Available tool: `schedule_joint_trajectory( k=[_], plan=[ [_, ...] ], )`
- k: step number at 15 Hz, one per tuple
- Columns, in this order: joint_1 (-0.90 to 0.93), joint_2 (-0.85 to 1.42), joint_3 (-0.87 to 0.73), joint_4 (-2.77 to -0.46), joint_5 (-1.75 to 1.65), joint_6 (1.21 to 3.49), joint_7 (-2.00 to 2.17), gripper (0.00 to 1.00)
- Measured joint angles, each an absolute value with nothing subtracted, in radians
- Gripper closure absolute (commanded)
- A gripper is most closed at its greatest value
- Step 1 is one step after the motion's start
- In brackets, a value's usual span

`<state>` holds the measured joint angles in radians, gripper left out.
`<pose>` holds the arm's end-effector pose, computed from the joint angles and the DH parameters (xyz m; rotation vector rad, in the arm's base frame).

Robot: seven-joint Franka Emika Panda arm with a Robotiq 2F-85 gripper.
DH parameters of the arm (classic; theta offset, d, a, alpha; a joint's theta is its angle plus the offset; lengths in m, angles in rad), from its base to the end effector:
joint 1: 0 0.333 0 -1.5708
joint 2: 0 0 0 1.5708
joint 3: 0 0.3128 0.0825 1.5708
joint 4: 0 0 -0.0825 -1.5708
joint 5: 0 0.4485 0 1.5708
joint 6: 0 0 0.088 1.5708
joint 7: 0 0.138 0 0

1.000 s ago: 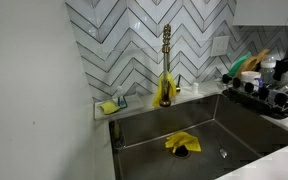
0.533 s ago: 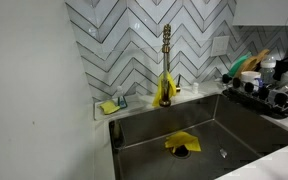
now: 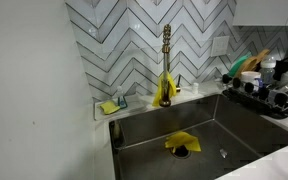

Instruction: Pick up the bigger clear lunch box and put it on the counter, pick up the smaller clear lunch box and put it in the bigger clear lunch box, pick up the lunch boxes and put them in the sink, open the tap

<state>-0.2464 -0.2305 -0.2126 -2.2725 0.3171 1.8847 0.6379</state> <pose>0.4751 -0.1979 0.3798 -2.3055 1.5964 0.2762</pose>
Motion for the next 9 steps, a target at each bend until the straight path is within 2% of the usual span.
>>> schedule_joint_trajectory(
  k=[9],
  plan=[
    [-0.248, -0.183, -0.221, -2.282, 0.366, 1.893, 0.587, 0.98]
  ],
)
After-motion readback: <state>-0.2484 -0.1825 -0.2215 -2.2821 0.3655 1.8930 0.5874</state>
